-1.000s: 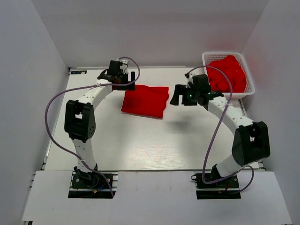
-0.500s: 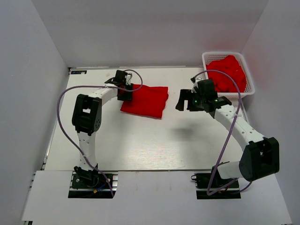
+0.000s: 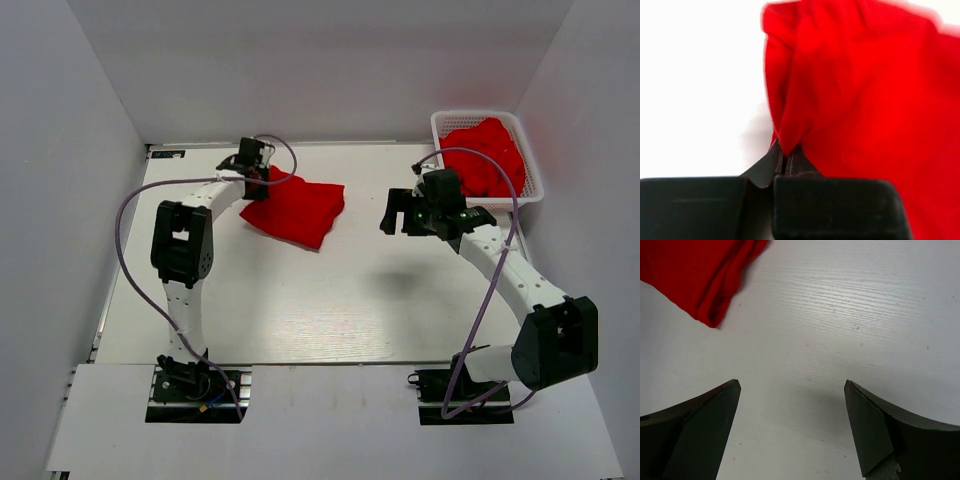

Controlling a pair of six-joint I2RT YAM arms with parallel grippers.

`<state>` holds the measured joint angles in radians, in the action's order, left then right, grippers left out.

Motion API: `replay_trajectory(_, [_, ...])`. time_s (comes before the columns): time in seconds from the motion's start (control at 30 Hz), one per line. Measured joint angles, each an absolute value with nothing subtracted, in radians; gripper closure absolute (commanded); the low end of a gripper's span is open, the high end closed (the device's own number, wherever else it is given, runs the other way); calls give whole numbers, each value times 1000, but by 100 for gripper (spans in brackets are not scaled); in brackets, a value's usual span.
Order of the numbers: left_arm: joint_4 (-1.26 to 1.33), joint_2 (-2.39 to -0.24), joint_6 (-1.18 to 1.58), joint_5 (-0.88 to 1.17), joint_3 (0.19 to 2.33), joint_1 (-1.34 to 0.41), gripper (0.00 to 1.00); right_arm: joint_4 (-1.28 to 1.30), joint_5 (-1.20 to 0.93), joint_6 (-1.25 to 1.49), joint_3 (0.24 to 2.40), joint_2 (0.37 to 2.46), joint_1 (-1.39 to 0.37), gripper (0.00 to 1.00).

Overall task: Fold and stack the t-shirts
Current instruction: Put the neatly folded tshirt into the corner of the board with the left arm

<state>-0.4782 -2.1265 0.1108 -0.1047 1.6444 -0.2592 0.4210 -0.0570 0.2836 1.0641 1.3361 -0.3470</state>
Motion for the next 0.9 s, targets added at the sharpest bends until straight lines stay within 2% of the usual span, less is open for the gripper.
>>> replay_trajectory(0.33, [-519,-2235,56,-223,1969,-97,100,433,-22,281,1146,1445,-347,10])
replay_trajectory(0.63, [-544,-2381,13,-277,2118,72,100,436,-31,280,1281,1585,-347,10])
replay_trajectory(0.9, [-511,-2418,7,-295,2197,176,100,433,-80,281,1367,1707,-347,10])
